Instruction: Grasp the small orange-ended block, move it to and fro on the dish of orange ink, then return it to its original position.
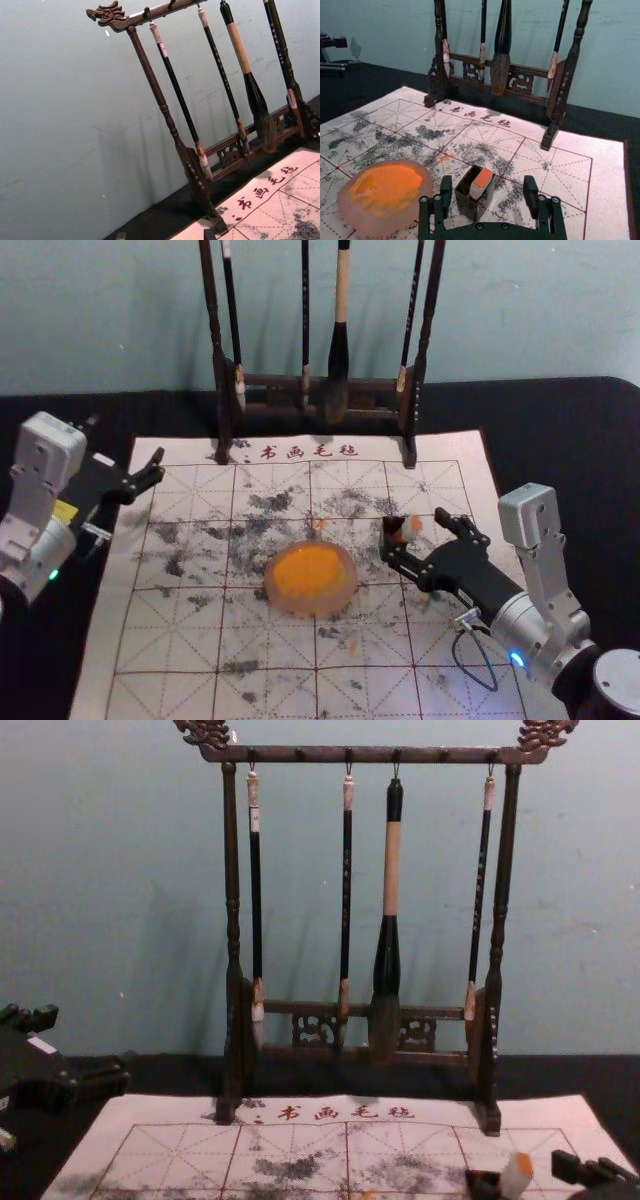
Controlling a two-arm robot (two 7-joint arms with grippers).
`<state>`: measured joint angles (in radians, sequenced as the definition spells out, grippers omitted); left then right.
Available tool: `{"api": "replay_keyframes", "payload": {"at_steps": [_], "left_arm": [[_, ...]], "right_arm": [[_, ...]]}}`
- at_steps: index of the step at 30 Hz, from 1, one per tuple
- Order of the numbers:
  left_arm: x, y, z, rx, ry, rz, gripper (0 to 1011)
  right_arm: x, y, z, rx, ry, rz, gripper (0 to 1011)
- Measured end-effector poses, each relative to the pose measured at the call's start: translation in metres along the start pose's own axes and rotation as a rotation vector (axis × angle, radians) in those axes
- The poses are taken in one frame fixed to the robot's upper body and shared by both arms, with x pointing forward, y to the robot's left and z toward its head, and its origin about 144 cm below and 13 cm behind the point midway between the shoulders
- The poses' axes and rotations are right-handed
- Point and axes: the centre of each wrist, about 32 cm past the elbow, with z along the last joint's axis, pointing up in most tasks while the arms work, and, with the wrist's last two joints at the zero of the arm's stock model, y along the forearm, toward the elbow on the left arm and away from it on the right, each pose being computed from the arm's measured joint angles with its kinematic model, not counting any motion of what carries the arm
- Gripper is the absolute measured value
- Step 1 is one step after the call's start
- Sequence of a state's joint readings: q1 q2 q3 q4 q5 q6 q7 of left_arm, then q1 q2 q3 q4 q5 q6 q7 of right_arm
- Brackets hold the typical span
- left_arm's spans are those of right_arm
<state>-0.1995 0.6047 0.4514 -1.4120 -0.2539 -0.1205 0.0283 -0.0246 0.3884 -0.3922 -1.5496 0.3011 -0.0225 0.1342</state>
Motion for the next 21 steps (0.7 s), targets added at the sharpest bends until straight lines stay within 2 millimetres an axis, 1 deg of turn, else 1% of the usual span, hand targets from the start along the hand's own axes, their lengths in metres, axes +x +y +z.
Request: {"api": "replay_keyframes", "payload": {"at_steps": [2, 3, 5, 6, 9, 10, 12, 14, 16, 18, 21], "left_arm": [[0.0000, 0.0000, 0.0000, 0.000, 0.000, 0.000, 1001], [0.0000, 0.0000, 0.0000, 0.000, 0.000, 0.000, 1001], [0.0000, 0.0000, 0.0000, 0.000, 0.000, 0.000, 1001], [0.0000, 0.0000, 0.0000, 0.000, 0.000, 0.000, 1001], [0.0000, 0.0000, 0.0000, 0.000, 0.000, 0.000, 1001], [0.0000, 0.0000, 0.0000, 0.000, 0.000, 0.000, 1001], [0.0000, 0.0000, 0.0000, 0.000, 0.000, 0.000, 1001], [0.0000, 0.0000, 0.0000, 0.000, 0.000, 0.000, 1001], [0.0000, 0.0000, 0.0000, 0.000, 0.000, 0.000, 1001], [0.0000, 0.0000, 0.0000, 0.000, 0.000, 0.000, 1001], [0.0000, 0.0000, 0.0000, 0.000, 0.000, 0.000, 1001]], "right_arm": [[-0.0001, 0.0000, 0.0000, 0.000, 0.000, 0.000, 870], [-0.0001, 0.0000, 0.0000, 0.000, 0.001, 0.000, 861], [-0.0002, 0.0000, 0.0000, 0.000, 0.001, 0.000, 811], [-0.0002, 0.0000, 0.0000, 0.000, 0.001, 0.000, 765], [-0.0003, 0.0000, 0.0000, 0.000, 0.001, 0.000, 692], [-0.0003, 0.0000, 0.0000, 0.000, 0.001, 0.000, 632], [-0.0003, 0.0000, 0.0000, 0.000, 0.001, -0.001, 592], [-0.0003, 0.0000, 0.0000, 0.000, 0.002, -0.001, 510], [-0.0003, 0.0001, 0.0000, 0.000, 0.002, -0.001, 476], [-0.0003, 0.0000, 0.0000, 0.000, 0.002, -0.001, 387], [-0.0003, 0.0000, 0.0000, 0.000, 0.002, -0.001, 307]]}}
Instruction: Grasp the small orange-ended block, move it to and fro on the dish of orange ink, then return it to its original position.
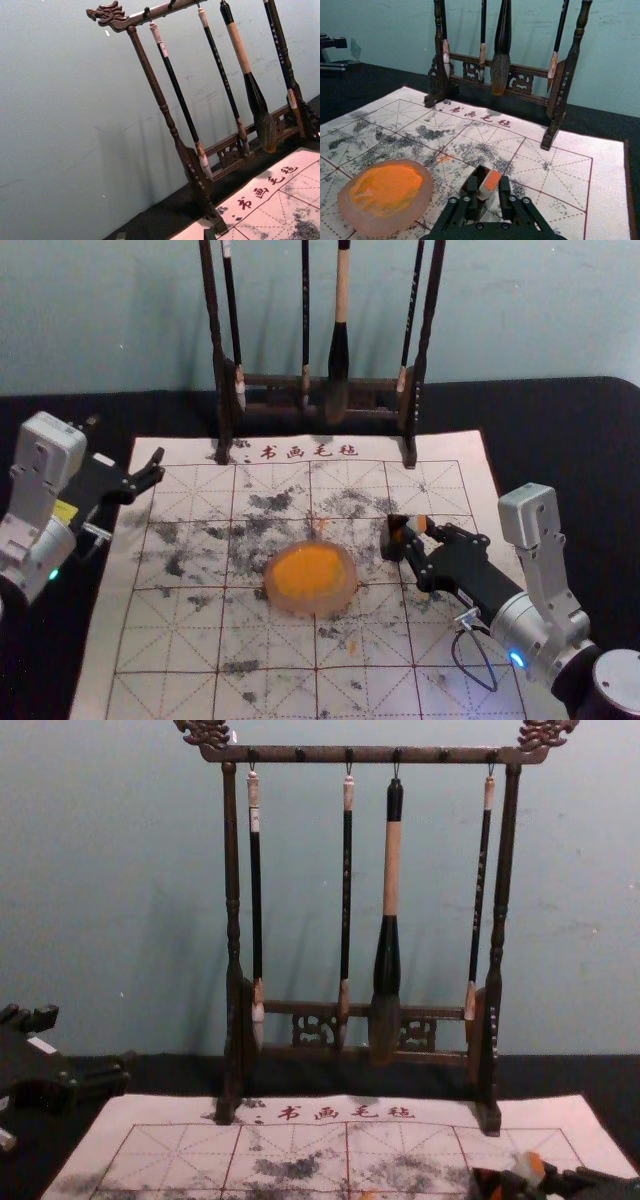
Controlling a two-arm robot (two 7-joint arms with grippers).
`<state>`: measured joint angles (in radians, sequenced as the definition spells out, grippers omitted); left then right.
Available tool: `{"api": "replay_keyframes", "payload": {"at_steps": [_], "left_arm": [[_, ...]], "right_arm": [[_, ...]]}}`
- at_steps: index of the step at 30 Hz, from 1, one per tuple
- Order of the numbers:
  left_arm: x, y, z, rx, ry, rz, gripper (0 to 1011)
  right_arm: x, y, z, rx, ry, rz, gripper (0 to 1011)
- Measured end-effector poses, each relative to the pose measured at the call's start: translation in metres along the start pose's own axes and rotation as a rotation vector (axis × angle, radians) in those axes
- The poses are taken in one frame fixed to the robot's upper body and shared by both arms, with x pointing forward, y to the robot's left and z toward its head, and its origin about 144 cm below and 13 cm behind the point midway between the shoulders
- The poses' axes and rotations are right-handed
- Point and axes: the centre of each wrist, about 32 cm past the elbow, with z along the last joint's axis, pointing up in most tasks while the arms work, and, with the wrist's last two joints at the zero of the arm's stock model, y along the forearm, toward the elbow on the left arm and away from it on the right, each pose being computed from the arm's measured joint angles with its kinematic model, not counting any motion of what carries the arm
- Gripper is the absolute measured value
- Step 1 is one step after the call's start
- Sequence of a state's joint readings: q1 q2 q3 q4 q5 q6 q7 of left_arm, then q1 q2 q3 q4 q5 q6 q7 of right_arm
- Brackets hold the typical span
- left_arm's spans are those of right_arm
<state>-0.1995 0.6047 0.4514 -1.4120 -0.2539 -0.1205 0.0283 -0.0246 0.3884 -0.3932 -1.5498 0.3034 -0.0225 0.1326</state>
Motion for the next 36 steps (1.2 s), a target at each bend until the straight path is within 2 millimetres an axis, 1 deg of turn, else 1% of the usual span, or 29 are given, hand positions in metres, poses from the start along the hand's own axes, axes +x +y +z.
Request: {"api": "replay_keyframes", "payload": {"at_steps": [2, 3, 6, 7, 23, 31, 36], "left_arm": [[0.000, 0.000, 0.000, 0.000, 0.000, 0.000, 1001], [0.000, 0.000, 0.000, 0.000, 0.000, 0.000, 1001], [0.000, 0.000, 0.000, 0.000, 0.000, 0.000, 1002], [0.000, 0.000, 0.000, 0.000, 0.000, 0.000, 1001], [0.000, 0.000, 0.000, 0.000, 0.000, 0.000, 1001], [0.000, 0.000, 0.000, 0.000, 0.000, 0.000, 1001], [0.000, 0.000, 0.000, 0.000, 0.000, 0.000, 1001]], "right_arm": [[0.000, 0.000, 0.000, 0.000, 0.000, 0.000, 249], [0.000, 0.000, 0.000, 0.000, 0.000, 0.000, 191], [0.000, 0.000, 0.000, 0.000, 0.000, 0.000, 134], [0.000, 0.000, 0.000, 0.000, 0.000, 0.000, 129], [0.000, 0.000, 0.000, 0.001, 0.001, 0.000, 129], [0.004, 0.001, 0.006, 0.011, 0.007, 0.025, 129], [0.007, 0.002, 0.014, 0.004, 0.007, 0.045, 129]]}}
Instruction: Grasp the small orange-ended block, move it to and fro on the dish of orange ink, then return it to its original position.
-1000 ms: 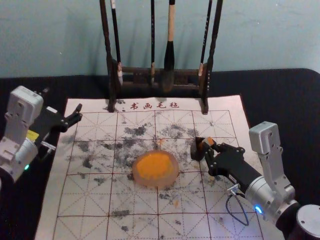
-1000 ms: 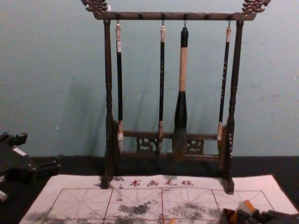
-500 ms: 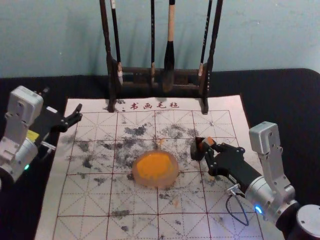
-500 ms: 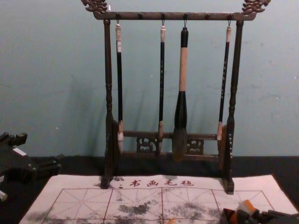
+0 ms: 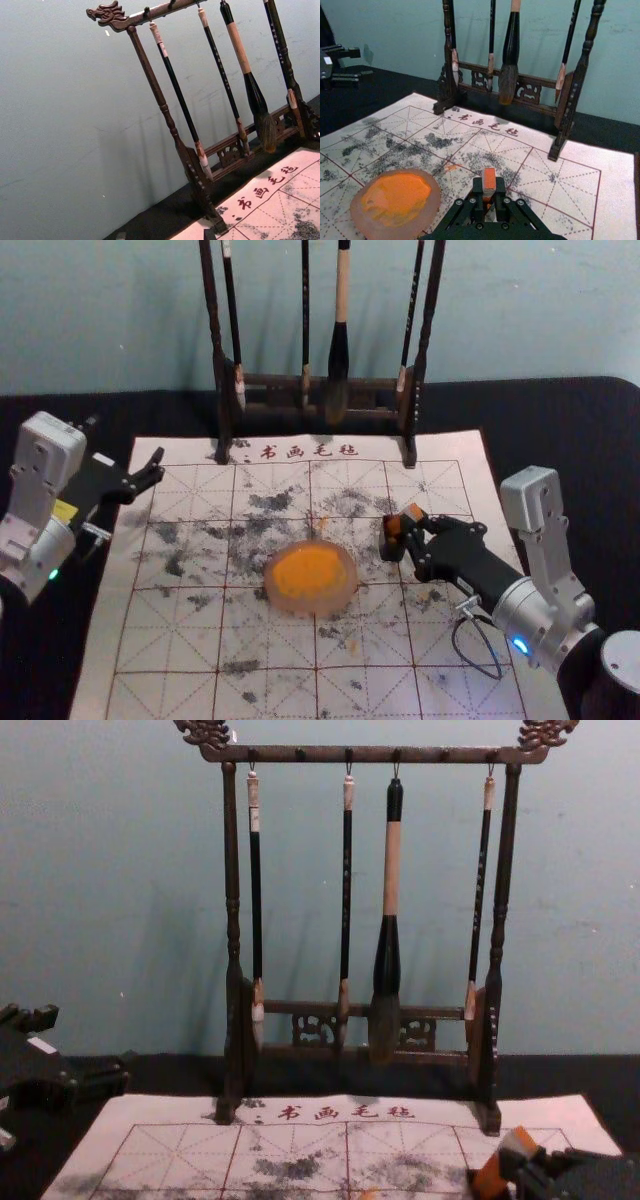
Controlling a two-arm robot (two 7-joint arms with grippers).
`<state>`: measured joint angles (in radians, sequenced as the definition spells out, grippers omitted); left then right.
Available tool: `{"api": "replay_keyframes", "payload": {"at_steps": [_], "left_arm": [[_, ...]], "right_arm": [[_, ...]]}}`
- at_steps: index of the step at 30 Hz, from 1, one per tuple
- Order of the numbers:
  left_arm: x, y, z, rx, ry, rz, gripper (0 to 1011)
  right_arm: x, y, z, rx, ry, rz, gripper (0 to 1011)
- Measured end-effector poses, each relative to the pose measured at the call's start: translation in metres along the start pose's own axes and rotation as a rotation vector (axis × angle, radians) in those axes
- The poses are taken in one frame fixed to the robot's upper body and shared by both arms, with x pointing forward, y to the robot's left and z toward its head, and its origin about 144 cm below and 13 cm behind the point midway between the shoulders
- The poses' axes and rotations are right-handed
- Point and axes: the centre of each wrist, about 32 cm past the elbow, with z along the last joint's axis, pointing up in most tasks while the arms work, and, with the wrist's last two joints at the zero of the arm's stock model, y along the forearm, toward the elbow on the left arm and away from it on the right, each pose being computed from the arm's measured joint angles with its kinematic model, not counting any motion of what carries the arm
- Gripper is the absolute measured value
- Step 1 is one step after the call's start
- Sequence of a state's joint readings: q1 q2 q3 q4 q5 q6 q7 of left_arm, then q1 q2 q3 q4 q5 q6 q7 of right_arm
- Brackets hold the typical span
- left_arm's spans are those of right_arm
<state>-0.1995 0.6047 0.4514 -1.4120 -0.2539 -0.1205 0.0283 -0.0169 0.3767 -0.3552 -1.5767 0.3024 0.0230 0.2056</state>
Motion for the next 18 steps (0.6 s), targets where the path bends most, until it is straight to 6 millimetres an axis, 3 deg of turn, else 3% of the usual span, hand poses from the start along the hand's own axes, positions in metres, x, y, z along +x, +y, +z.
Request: {"api": "replay_keyframes", "payload": {"at_steps": [18], "left_arm": [[0.000, 0.000, 0.000, 0.000, 0.000, 0.000, 1001]], "right_arm": [[0.012, 0.001, 0.036, 0.027, -0.033, 0.033, 129]]}}
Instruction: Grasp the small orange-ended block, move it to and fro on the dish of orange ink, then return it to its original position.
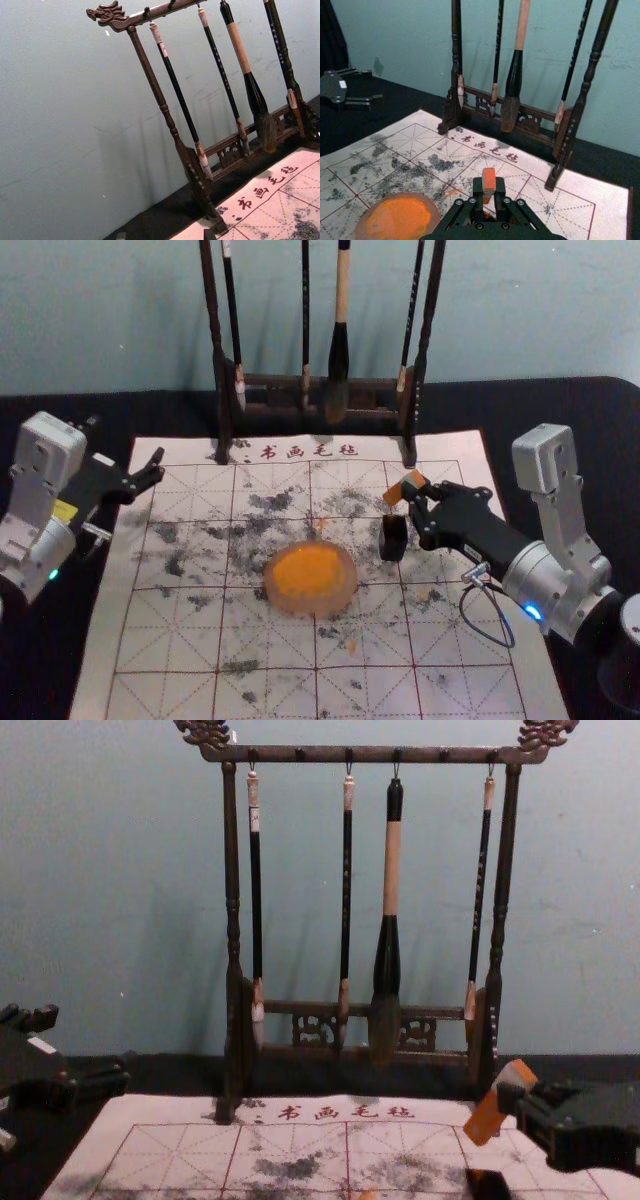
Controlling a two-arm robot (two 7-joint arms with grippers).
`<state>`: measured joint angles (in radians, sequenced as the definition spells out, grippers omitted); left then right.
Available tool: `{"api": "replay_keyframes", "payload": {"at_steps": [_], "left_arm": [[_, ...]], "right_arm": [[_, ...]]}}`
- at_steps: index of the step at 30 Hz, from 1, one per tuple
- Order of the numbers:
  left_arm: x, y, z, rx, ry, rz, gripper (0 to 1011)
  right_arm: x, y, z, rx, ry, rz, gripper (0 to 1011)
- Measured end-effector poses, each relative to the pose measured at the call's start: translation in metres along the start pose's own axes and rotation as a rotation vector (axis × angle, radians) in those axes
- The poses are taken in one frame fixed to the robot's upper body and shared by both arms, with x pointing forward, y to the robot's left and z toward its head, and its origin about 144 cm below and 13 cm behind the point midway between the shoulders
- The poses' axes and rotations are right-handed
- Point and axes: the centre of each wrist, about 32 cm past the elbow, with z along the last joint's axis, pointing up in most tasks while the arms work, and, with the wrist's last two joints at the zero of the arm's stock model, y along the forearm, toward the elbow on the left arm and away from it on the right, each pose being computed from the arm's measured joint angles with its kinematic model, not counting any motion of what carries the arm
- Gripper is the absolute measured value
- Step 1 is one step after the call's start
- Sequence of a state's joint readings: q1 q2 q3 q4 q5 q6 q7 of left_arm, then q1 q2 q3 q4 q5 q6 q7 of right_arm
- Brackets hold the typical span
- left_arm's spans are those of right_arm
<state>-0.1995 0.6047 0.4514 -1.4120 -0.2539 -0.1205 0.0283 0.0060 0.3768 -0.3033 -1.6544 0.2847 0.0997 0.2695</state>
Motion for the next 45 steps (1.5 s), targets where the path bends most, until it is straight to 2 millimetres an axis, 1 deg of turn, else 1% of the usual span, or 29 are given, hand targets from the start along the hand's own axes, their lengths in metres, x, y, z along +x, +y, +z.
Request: {"api": "replay_keyframes", "payload": {"at_steps": [13, 20, 29, 35, 45], "left_arm": [[0.000, 0.000, 0.000, 0.000, 0.000, 0.000, 1001], [0.000, 0.000, 0.000, 0.000, 0.000, 0.000, 1001], [0.000, 0.000, 0.000, 0.000, 0.000, 0.000, 1001], [0.000, 0.000, 0.000, 0.000, 0.000, 0.000, 1001], [0.000, 0.000, 0.000, 0.000, 0.000, 0.000, 1001]], "right_arm": [[0.014, -0.001, 0.019, -0.018, -0.069, 0.106, 129], [0.021, 0.004, 0.028, -0.075, -0.112, 0.207, 129], [0.025, 0.015, 0.031, -0.125, -0.144, 0.299, 129], [0.024, 0.022, 0.033, -0.145, -0.179, 0.357, 129], [0.021, 0.037, 0.033, -0.164, -0.223, 0.399, 129]]}}
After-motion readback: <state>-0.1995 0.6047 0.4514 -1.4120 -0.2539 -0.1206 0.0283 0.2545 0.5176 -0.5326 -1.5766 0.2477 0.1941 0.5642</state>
